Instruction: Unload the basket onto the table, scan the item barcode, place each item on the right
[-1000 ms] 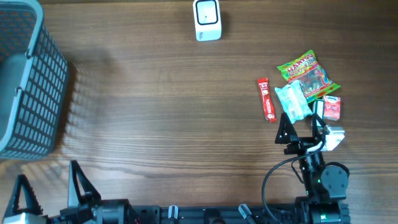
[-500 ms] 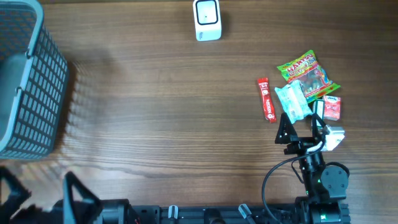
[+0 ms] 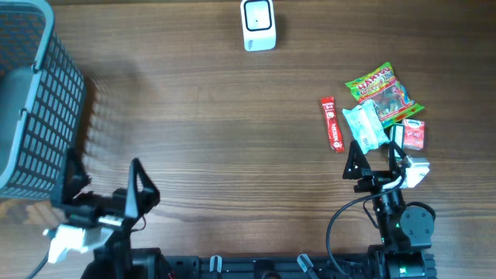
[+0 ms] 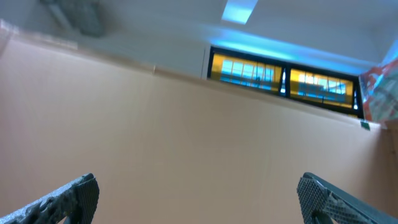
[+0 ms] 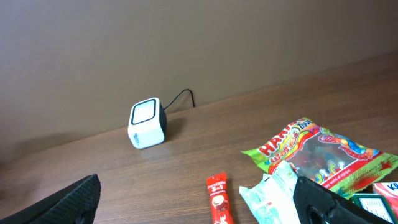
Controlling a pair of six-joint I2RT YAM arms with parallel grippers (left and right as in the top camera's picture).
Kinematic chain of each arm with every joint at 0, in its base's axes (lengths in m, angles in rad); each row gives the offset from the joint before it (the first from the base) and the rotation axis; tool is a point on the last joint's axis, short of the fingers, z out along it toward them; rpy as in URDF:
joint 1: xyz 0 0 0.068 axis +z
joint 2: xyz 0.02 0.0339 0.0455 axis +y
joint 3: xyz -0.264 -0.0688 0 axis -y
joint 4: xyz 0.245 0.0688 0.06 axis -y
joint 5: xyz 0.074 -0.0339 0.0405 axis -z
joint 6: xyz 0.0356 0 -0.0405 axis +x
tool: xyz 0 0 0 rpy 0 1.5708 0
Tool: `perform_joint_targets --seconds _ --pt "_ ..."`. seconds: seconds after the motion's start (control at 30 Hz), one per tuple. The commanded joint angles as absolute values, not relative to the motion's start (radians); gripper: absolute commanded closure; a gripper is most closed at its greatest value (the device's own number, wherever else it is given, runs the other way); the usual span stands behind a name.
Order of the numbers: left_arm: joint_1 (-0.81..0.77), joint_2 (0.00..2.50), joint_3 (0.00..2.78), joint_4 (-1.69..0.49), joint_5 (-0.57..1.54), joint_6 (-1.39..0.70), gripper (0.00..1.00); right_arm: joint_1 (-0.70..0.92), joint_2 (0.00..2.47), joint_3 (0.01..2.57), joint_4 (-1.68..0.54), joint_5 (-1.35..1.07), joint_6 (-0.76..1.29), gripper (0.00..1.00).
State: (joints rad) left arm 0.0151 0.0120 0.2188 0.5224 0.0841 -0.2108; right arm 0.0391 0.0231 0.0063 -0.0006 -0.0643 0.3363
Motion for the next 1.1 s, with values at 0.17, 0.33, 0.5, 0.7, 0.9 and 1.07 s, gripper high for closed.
perform_joint_targets --seconds 0.17,0.33,0.5,0.7,0.9,1.07 --pt "0.023 0.004 0.073 0.525 0.093 -0.267 0.00 0.035 0.025 0.005 0.002 -0.076 0.343 0.00" --pt "0.023 0.004 0.024 0.497 0.092 -0.266 0.00 0.035 0.025 0.005 0.002 -0.076 0.343 0.00" --pt "0.024 0.004 0.006 0.353 0.093 -0.266 0.00 0.035 0.025 0.005 0.002 -0.076 0.343 0.00" --pt "0.043 0.004 0.006 0.097 0.092 -0.266 0.00 0.035 0.025 0.005 0.002 -0.076 0.343 0.00" --pt "0.045 0.004 0.006 -0.075 0.062 -0.252 0.00 0.035 0.025 0.005 0.002 -0.076 0.343 0.00" --pt "0.045 0.004 0.006 -0.076 0.063 -0.138 0.00 0.035 0.025 0.005 0.002 -0.076 0.343 0.00"
